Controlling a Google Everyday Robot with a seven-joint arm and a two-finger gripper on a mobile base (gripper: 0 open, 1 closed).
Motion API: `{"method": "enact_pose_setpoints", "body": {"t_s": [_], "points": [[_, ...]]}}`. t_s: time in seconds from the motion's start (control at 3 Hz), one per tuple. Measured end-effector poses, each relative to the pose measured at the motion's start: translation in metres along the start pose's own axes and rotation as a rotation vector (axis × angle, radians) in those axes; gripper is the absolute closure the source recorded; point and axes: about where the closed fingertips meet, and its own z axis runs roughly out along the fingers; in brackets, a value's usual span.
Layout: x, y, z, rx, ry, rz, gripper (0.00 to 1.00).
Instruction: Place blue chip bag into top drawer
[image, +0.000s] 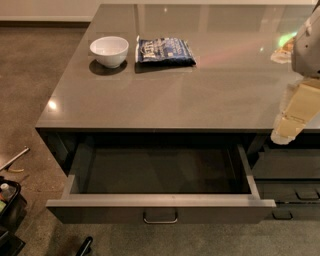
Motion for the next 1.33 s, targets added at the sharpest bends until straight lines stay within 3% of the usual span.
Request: {"method": "enact_pose_setpoints", "body": {"t_s": [0.33,0.67,1.0,1.33], "points": [[0.000,0.000,0.000,0.000,0.000,0.000,0.00],[-0.018,-0.039,-0.011,0.075,-0.062,-0.018,0.00],[-0.045,-0.102,0.007,0.075,-0.109,-0.050,0.00],[-0.062,-0.124,-0.002,0.113,-0.145,-0.059,0.00]]}}
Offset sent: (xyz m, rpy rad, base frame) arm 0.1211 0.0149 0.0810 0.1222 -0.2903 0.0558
